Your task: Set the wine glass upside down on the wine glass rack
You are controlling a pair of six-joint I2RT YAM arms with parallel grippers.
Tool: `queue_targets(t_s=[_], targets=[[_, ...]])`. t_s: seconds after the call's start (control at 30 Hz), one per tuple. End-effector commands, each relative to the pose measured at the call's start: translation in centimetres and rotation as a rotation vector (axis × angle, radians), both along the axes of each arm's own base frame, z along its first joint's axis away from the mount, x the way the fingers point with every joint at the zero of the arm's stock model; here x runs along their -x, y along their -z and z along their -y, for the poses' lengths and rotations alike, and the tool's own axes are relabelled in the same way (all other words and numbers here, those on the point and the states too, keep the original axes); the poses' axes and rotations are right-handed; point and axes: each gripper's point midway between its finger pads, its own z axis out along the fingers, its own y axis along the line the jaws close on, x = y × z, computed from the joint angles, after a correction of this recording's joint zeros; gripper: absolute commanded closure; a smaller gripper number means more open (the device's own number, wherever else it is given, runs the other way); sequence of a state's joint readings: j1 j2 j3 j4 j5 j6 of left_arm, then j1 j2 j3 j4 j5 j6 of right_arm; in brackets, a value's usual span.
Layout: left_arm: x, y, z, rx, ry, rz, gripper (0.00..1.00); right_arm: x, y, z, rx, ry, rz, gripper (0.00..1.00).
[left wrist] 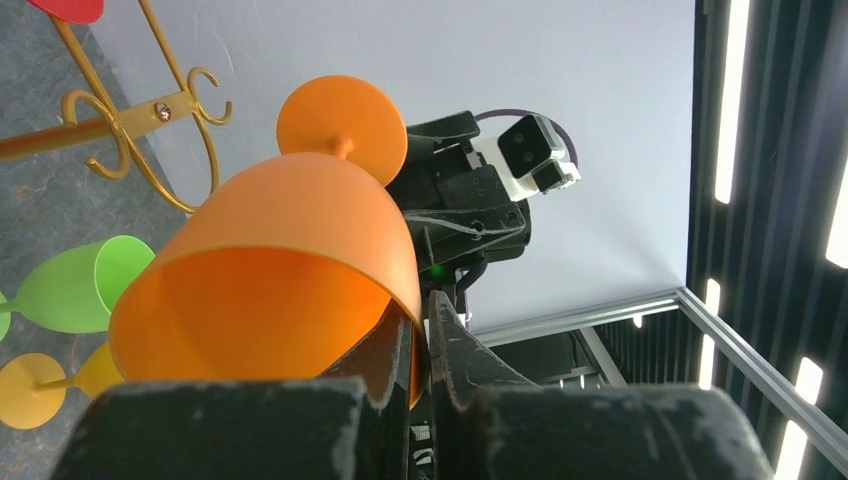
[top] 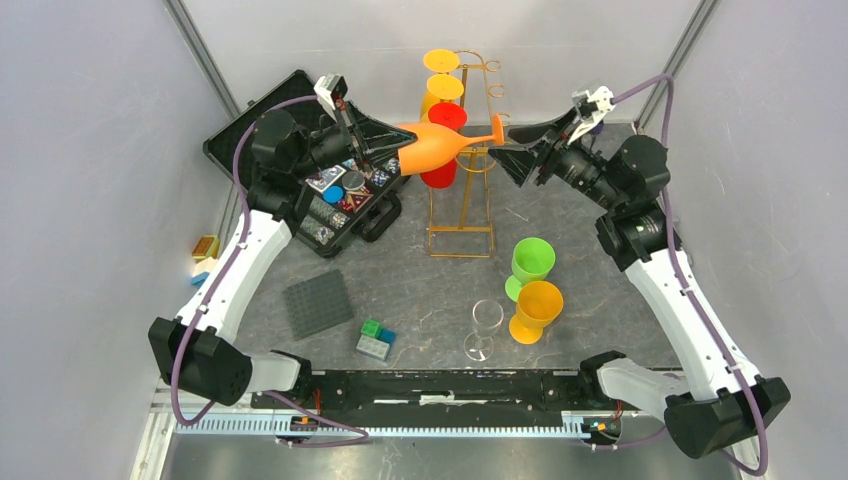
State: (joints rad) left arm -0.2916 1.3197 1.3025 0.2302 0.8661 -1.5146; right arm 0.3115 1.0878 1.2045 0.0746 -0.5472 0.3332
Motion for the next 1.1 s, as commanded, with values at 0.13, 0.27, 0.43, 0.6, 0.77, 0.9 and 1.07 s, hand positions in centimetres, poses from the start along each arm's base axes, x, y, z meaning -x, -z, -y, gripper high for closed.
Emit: queue_targets(t_s=[0.13,0.27,0.43,0.6,0.77,0.9,1.07], targets=[[0.9,-2.6,-0.4,0.043,0.012,0.067,0.98,0.4,-1.1,-1.7,-0.003,-0.063,0.049,0.53],[1.0,-2.7,-0.4,0.043,0.015,0.07,0.95,0.0,-1.2,-1.3,0.004,-0.027,0.05,0.73],[1.0,-2.6,-0.4,0.041,0.015,0.07,0.83,-0.3,-1.9,-0.7,0.011,0.014,0.077,1.0],[1.1,-2.5,-0.4,0.037,0.017,0.076,0.65,-0.5,-2.6,0.3,0.029,0.08,0.108,1.0],[1.1,-2.5,-0.7,0.035,0.011,0.082,0.48,-0.5,-3.5,2.4,0.039,0.201,0.159,1.0],[1.0,-2.4,-1.2,0.034,-0.003,0.082,0.42,-0.2,-4.6,4.4,0.052,0.302,0.225,1.0],[0.9,-1.9,-2.0,0.03,-0.027,0.072,0.4,0.4,-5.3,5.7,0.088,0.366,0.316,1.0]])
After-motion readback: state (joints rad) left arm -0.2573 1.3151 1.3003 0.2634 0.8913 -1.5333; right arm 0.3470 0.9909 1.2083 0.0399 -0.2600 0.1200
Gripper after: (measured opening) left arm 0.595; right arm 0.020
